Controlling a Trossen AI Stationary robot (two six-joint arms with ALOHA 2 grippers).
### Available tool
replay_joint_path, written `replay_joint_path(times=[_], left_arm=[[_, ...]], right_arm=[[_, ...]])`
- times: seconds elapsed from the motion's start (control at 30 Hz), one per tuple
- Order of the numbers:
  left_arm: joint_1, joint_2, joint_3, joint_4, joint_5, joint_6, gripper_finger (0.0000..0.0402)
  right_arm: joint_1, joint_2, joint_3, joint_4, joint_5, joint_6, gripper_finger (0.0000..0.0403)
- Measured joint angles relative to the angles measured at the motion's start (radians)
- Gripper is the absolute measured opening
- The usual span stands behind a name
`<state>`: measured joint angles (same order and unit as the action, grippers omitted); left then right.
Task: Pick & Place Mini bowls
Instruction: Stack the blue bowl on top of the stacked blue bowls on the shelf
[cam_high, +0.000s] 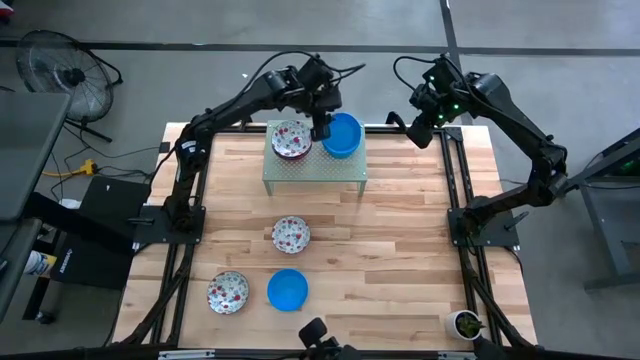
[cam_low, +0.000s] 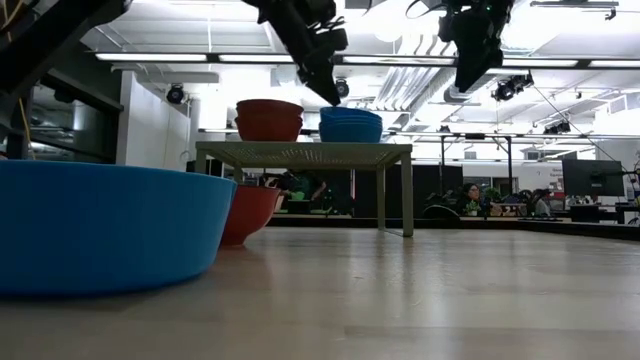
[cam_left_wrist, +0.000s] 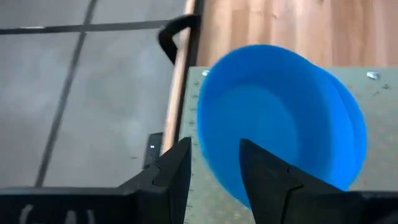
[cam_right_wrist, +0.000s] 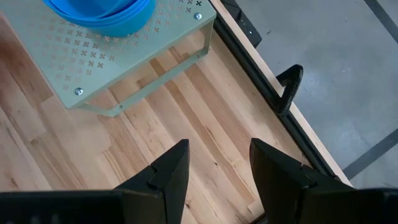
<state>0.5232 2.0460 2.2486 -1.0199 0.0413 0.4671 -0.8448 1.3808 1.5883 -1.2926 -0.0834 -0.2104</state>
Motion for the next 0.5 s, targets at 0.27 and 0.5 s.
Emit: replay_joint_path(times=[0.27, 0.5], left_arm=[[0.0, 0.0, -0.04, 0.023, -0.025, -0.025, 0.0131], [0.0, 0.001, -0.041, 0.021, -0.032, -0.027, 0.0086]], right_arm=[[0.0, 0.0, 0.0, 0.004, 0.0, 0.0, 0.0156], [0.0, 0.0, 0.0, 0.004, 0.0, 0.0, 0.0156]])
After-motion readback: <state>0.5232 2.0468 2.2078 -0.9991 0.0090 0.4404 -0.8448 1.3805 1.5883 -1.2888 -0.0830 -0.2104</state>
